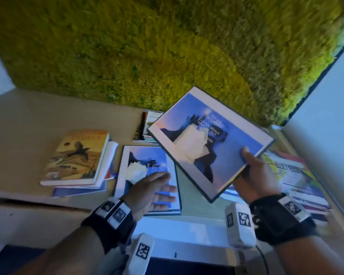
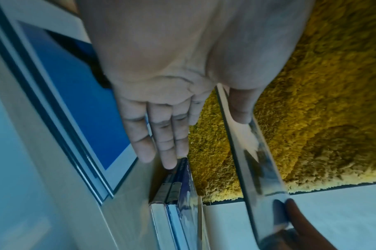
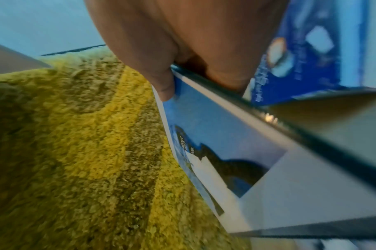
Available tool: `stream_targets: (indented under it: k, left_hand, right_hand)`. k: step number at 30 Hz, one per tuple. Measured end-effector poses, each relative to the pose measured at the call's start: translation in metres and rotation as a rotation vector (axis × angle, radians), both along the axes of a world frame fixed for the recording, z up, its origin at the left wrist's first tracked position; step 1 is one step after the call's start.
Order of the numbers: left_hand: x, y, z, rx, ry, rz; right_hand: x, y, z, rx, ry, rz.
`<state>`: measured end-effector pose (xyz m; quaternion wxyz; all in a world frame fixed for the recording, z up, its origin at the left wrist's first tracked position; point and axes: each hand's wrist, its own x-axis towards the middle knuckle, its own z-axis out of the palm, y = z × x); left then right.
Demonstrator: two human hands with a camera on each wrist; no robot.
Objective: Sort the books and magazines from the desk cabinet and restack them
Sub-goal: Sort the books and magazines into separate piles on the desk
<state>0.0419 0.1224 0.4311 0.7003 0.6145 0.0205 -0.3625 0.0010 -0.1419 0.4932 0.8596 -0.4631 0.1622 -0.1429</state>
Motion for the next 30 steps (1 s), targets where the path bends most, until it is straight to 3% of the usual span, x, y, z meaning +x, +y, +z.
stream_targets:
  k: [4, 8, 12, 14, 17, 21, 24, 30]
  left_hand:
    - [0.001, 0.008, -0.004, 0.008, -0.028, 0.061]
    - [0.021, 0.039, -0.024, 0.182, -0.063, 0.207]
    - [0.047, 0.075, -0.045, 0.684, -0.366, 0.051]
    - [0.050, 0.083, -0.054, 0.967, -0.498, -0.009]
    - [0.044, 0.082, -0.070, 1.132, -0.556, -0.110]
    - [0.040, 0.071, -0.094, 1.241, -0.642, -0.203]
    - [0.041, 0.065, -0.094, 1.247, -0.633, -0.226]
    - [0.044, 0.062, -0.099, 1.223, -0.650, -0.232]
  right_hand:
    - [-0.008, 0.046, -0.051, -0.004, 0.168, 0.030]
    - [-0.021, 0.089, -0.084, 0.031, 0.361, 0.265]
    - [-0.037, 0.093, -0.103, -0.308, 0.744, 0.575]
    - [-0.034, 0.084, -0.112, -0.483, 0.824, 0.589]
    - [-0.014, 0.071, -0.128, -1.118, 0.707, 0.423]
    - [0.002, 0.075, -0.130, -1.509, 0.641, 0.600]
    - [0.000, 0.083, -0.129, -1.533, 0.635, 0.681]
    - [-0.016, 0.085, -0.117, -1.375, 0.594, 0.611]
